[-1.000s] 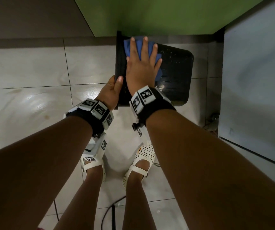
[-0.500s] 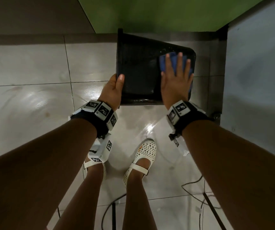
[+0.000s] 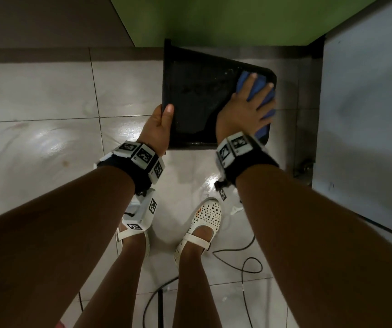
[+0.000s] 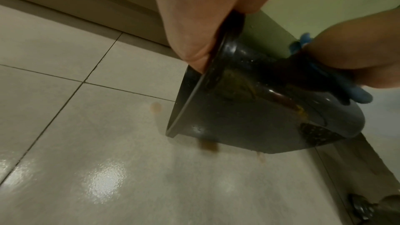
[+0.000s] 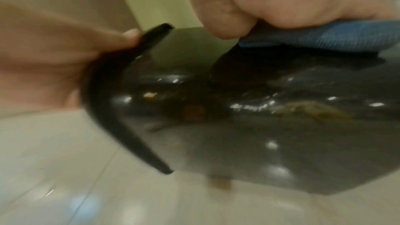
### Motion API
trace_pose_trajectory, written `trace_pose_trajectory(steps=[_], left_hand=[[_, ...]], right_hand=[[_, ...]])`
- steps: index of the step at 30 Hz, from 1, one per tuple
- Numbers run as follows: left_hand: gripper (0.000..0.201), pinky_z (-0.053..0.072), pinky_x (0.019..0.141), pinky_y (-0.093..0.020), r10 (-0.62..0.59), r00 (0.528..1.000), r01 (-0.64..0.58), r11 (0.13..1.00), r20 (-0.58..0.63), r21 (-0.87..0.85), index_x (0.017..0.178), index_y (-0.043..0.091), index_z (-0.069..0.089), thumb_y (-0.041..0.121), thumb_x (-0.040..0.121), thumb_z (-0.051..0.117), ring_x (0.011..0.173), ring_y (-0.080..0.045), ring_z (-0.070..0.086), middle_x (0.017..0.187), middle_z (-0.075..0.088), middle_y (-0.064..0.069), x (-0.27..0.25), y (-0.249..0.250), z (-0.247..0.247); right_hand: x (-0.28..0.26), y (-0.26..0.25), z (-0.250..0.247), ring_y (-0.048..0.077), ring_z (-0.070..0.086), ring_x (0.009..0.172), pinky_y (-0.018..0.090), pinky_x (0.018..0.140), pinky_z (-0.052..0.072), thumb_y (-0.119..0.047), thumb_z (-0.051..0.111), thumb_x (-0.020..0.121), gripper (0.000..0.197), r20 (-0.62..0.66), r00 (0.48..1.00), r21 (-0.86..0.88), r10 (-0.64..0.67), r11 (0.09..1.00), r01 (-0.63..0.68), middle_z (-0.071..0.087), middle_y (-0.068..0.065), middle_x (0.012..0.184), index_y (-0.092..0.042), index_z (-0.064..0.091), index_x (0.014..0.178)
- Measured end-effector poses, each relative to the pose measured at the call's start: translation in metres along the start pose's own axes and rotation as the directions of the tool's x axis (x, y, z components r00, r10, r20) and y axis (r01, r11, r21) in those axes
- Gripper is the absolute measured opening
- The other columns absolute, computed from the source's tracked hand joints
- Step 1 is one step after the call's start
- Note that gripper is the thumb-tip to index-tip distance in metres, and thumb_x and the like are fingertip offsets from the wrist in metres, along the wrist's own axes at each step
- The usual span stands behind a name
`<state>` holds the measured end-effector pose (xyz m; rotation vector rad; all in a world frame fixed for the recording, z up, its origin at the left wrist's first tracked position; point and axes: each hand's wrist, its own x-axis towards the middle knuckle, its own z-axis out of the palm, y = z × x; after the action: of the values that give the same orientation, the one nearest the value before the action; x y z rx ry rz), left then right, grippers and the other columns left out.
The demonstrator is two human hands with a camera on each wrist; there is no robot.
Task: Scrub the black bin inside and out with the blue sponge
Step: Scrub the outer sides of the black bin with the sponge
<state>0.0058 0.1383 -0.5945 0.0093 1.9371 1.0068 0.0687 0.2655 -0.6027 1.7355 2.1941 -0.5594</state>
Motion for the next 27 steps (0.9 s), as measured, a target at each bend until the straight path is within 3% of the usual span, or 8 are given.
trace_pose_trajectory(steps=[4, 8, 10, 12, 17, 21, 25, 27], left_hand=[[0.039, 0.041, 0.081, -0.031, 0.009, 1.000, -0.010, 0.999, -0.026, -0.041, 0.126, 0.016, 0.044, 0.036, 0.099, 0.026, 0.097, -0.024, 0.056, 0.112, 0.060, -0.011, -0.002, 0.000, 0.001], [0.036, 0.042, 0.080, -0.034, 0.013, 1.000, -0.012, 0.997, 0.009, -0.073, 0.122, 0.017, 0.047, 0.036, 0.098, 0.027, 0.090, -0.020, 0.054, 0.102, 0.057, -0.003, 0.000, -0.004, -0.003], [0.036, 0.044, 0.081, -0.035, 0.023, 1.000, -0.023, 1.000, 0.011, -0.011, 0.120, 0.019, 0.048, 0.039, 0.098, 0.027, 0.092, -0.022, 0.056, 0.104, 0.057, -0.002, 0.001, -0.007, -0.007], [0.036, 0.045, 0.082, -0.037, 0.030, 1.000, -0.029, 0.999, -0.009, 0.017, 0.119, 0.019, 0.049, 0.040, 0.097, 0.028, 0.092, -0.023, 0.056, 0.103, 0.057, -0.002, 0.003, -0.008, -0.008], [0.039, 0.045, 0.079, -0.037, 0.022, 1.000, -0.022, 0.998, 0.002, 0.057, 0.116, 0.018, 0.049, 0.044, 0.097, 0.027, 0.087, -0.023, 0.054, 0.099, 0.057, -0.004, 0.004, -0.012, -0.008], [0.039, 0.044, 0.078, -0.037, 0.030, 1.000, -0.030, 0.998, 0.002, 0.057, 0.114, 0.018, 0.050, 0.044, 0.097, 0.026, 0.086, -0.022, 0.053, 0.095, 0.055, -0.002, 0.003, -0.010, -0.008], [0.040, 0.046, 0.068, -0.031, 0.036, 0.999, -0.036, 0.998, 0.002, 0.057, 0.117, 0.018, 0.049, 0.044, 0.097, 0.026, 0.083, -0.022, 0.053, 0.095, 0.055, -0.001, 0.006, -0.011, -0.007], [0.040, 0.044, 0.055, -0.025, 0.026, 1.000, -0.027, 0.998, 0.008, 0.054, 0.116, 0.022, 0.048, 0.047, 0.096, 0.025, 0.081, -0.023, 0.055, 0.095, 0.056, -0.001, 0.007, -0.012, -0.008]], right_hand=[[-0.049, -0.006, 0.028, 0.043, 0.003, 0.143, 0.061, 0.112, 0.006, -0.034, 0.033, 0.099, 0.056, -0.047, 0.947, -0.077, -0.319, 0.946, 0.315, 0.004, 0.015, 0.158, -0.025, 0.010, 0.150], [-0.078, 0.002, 0.039, 0.038, -0.001, 0.144, 0.055, 0.114, 0.000, -0.036, 0.034, 0.098, 0.057, 0.082, 0.809, -0.087, -0.582, 0.805, 0.587, 0.003, 0.012, 0.158, -0.026, 0.010, 0.149], [-0.074, 0.013, 0.039, 0.036, 0.005, 0.145, 0.054, 0.114, 0.003, -0.036, 0.027, 0.098, 0.052, 0.089, 0.745, -0.078, -0.661, 0.741, 0.666, 0.011, 0.011, 0.158, -0.026, 0.017, 0.148], [-0.063, 0.023, 0.035, 0.035, 0.010, 0.144, 0.056, 0.114, 0.008, -0.036, 0.028, 0.098, 0.050, 0.084, 0.726, -0.096, -0.682, 0.720, 0.687, 0.016, 0.011, 0.157, -0.026, 0.022, 0.147], [-0.036, 0.043, 0.022, 0.036, 0.004, 0.145, 0.056, 0.114, 0.004, -0.040, 0.025, 0.099, 0.052, 0.033, 0.869, -0.103, -0.493, 0.864, 0.494, 0.008, 0.011, 0.158, -0.028, 0.016, 0.148], [-0.016, 0.052, 0.010, 0.037, 0.002, 0.145, 0.057, 0.116, 0.012, -0.039, 0.024, 0.100, 0.052, -0.002, 0.965, -0.070, -0.263, 0.962, 0.262, 0.001, 0.011, 0.159, -0.029, 0.008, 0.149], [0.006, 0.050, -0.005, 0.038, 0.013, 0.142, 0.054, 0.113, 0.024, -0.039, 0.024, 0.100, 0.054, 0.027, 0.999, 0.098, -0.024, 0.995, 0.021, 0.001, 0.012, 0.158, -0.031, 0.003, 0.149], [0.011, 0.039, -0.009, 0.039, 0.010, 0.143, 0.055, 0.115, 0.019, -0.038, 0.025, 0.101, 0.055, 0.062, 0.988, 0.166, 0.140, 0.975, -0.149, -0.001, 0.011, 0.158, -0.031, 0.000, 0.149]])
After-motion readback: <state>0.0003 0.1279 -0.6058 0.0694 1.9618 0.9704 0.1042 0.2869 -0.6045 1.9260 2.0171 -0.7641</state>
